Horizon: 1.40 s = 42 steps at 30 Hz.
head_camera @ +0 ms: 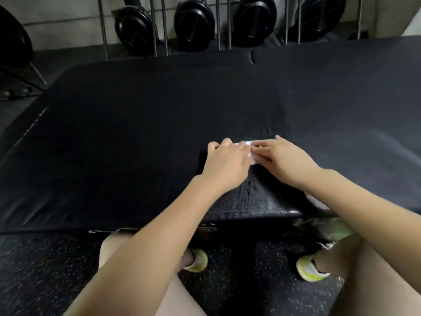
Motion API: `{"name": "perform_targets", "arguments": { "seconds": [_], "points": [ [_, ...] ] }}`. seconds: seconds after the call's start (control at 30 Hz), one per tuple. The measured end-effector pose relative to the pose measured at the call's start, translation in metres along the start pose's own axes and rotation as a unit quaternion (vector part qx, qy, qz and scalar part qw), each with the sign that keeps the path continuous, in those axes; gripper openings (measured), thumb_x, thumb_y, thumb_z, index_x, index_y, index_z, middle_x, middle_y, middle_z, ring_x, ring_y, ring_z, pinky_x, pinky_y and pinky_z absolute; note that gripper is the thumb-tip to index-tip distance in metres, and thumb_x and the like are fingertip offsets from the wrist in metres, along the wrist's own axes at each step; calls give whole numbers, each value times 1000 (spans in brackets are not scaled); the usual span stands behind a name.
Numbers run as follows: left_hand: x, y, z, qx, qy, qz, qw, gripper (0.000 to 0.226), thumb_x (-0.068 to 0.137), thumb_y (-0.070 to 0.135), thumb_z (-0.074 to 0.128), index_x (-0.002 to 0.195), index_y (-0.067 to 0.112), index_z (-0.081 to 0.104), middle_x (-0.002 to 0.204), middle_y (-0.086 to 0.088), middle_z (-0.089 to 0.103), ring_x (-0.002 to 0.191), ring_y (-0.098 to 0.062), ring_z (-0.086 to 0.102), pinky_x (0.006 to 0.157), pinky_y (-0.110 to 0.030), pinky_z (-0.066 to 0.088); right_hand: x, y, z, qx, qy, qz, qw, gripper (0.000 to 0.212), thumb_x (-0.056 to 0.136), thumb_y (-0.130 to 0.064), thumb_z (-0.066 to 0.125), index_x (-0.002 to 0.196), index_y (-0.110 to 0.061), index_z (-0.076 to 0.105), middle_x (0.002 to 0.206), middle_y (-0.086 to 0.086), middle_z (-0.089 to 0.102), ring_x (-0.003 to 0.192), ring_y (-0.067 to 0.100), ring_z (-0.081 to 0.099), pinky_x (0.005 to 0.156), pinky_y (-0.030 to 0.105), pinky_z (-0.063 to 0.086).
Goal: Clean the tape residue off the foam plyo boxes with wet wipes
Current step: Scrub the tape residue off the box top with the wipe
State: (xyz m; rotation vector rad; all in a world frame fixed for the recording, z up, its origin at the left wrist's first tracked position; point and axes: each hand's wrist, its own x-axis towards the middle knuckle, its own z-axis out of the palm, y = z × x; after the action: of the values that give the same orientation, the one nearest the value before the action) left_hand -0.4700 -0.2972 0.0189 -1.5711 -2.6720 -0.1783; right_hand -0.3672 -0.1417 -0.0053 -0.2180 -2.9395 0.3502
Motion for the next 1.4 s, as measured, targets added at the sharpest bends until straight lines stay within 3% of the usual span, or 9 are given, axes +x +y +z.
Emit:
{"name": "perform_targets", "arguments": {
  "seconds": [0.2, 0.33, 0.47, 0.63, 0.77, 0.9, 1.07, 1.23, 1.4],
  "points": [
    [-8, 35, 10, -17, 3, 22, 1000, 29, 103, 30, 35, 116, 21, 58, 99, 10, 61, 102, -18, 49, 95, -42, 35, -45, 9, -7, 11, 16, 25, 999, 31, 107, -29, 46, 131, -28, 66, 138, -17, 60, 118, 13, 62, 117, 34, 19],
    [-35, 56, 11, -32, 32, 56, 997, 28, 101, 28, 39, 117, 19, 60, 99, 9, 62, 97, -18, 51, 92, -44, 37, -80, 7, -9, -36, 28, 5, 999, 31, 106, -33, 43, 112, -22, 71, 111, -9, 68, 102, 18, 65, 112, 38, 33],
    [-69, 74, 22, -52, 66, 102, 991, 31, 96, 31, 46, 123, 23, 60, 122, 12, 63, 106, -16, 53, 93, -43, 36, -127, -5, -10, -50, 110, -42, 992, 34, 100, -33, 49, 101, -13, 77, 106, -2, 74, 98, 20, 67, 94, 41, 49],
    [-70, 85, 32, -37, 80, 121, 989, 41, 95, 33, 46, 131, 20, 59, 136, 10, 58, 117, -13, 53, 98, -42, 37, -147, 9, 8, -47, 140, -14, 989, 35, 100, -39, 52, 115, -19, 77, 124, -8, 71, 115, 15, 67, 104, 43, 49],
    [-25, 78, 31, -19, 71, 102, 992, 37, 96, 30, 47, 130, 21, 60, 135, 10, 60, 119, -14, 54, 99, -43, 36, -107, 30, 2, -49, 138, 2, 989, 36, 101, -37, 47, 117, -19, 75, 122, -6, 72, 116, 16, 66, 108, 44, 46],
    [8, 81, 34, -29, 46, 56, 997, 33, 99, 29, 42, 125, 24, 62, 132, 12, 60, 119, -16, 51, 98, -42, 31, -80, 48, -8, -9, 114, 10, 993, 24, 100, -24, 61, 119, -17, 74, 118, -4, 73, 116, 16, 65, 108, 48, 44],
    [-31, 110, 31, -33, 77, 74, 994, 40, 94, 32, 36, 119, 24, 66, 126, 12, 64, 105, -16, 55, 88, -43, 38, -126, 46, -5, -27, 133, -24, 990, 30, 102, -33, 49, 113, -22, 75, 118, -11, 72, 112, 12, 66, 106, 41, 45],
    [-72, 144, 47, -49, 71, 100, 991, 42, 95, 37, 45, 130, 20, 61, 133, 9, 60, 114, -13, 53, 93, -40, 36, -189, 49, 8, -40, 163, -8, 986, 34, 101, -43, 52, 119, -26, 75, 127, -16, 68, 118, 9, 64, 110, 42, 41],
    [-36, 146, 47, -8, 61, 97, 993, 46, 95, 34, 43, 134, 15, 60, 137, 5, 59, 123, -14, 51, 98, -44, 36, -163, 69, 7, -46, 174, -3, 984, 34, 101, -38, 52, 122, -23, 74, 130, -13, 67, 122, 11, 62, 110, 43, 43]
  ]
}}
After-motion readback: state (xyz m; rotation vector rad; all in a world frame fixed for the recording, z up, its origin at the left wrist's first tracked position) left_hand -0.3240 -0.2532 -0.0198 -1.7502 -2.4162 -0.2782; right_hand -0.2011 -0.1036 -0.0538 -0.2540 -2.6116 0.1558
